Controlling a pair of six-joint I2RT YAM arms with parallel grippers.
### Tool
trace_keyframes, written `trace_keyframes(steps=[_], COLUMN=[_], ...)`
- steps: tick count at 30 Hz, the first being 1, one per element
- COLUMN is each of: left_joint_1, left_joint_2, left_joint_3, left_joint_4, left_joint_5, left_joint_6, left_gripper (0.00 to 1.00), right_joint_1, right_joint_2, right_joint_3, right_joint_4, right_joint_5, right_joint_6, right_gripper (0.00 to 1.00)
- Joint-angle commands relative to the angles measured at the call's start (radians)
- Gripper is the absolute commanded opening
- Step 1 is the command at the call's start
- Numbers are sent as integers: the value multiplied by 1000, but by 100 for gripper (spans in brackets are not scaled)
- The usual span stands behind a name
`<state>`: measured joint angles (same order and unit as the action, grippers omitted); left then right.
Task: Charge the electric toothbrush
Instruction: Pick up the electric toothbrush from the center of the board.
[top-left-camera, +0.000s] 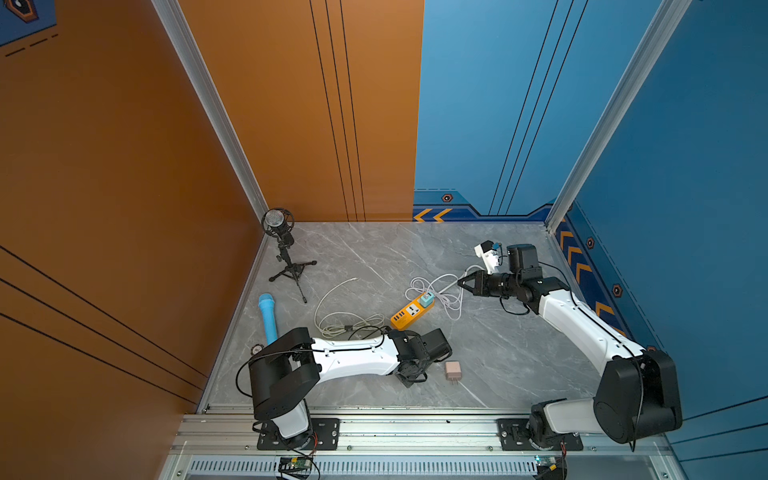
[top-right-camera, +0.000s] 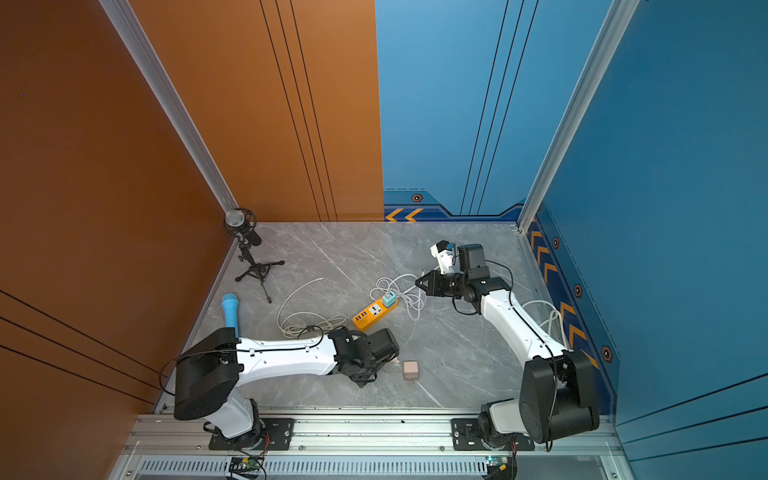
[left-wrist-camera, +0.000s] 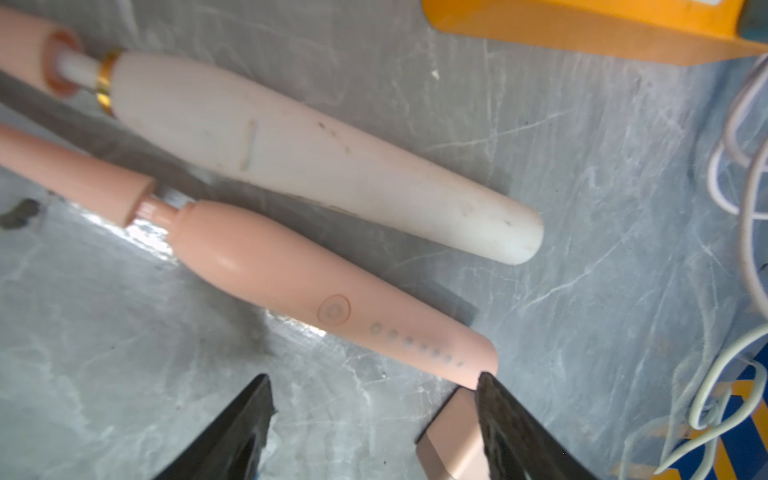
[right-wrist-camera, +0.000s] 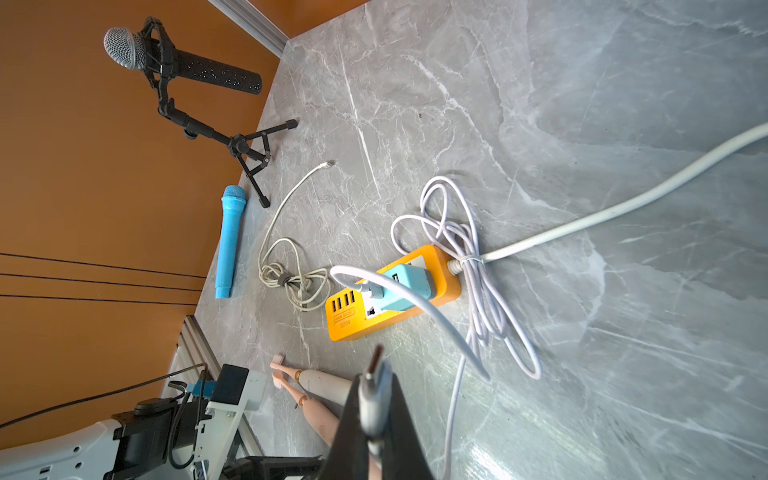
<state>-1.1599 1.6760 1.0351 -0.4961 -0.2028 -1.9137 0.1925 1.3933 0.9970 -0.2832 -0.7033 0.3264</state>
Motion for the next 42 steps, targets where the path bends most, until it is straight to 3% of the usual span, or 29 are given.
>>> trace_keyframes(steps=[1, 13, 20, 25, 31, 38, 42], left_joint_1=[-4, 27, 30, 36, 42, 38, 33], left_joint_2=[34, 144, 185, 182, 181, 169, 144], left_joint_3=[32, 150, 149, 128, 100, 79, 67], left_joint_4=[-50, -162, -186, -198, -199, -198, -197], left_joint_5=[-36, -24, 21, 27, 37, 51, 32], left_joint_6=[-59, -65, -93, -102, -105, -117, -124], left_gripper=[78, 74, 69, 58, 38, 29, 17], right_joint_1=[-7, -18, -17, -12, -8, 7, 17], right_joint_2=[-13, 15, 24, 29, 27, 15, -7], right_joint_3=[-8, -13, -17, -22, -18, -17, -15], right_joint_4=[39, 71, 70, 75, 72, 70, 64], right_joint_5=[-6, -32, -30, -36, -34, -33, -26], right_joint_6=[26, 64, 66, 71, 72, 68, 62], right_gripper=[0, 0, 0, 0, 0, 0, 0])
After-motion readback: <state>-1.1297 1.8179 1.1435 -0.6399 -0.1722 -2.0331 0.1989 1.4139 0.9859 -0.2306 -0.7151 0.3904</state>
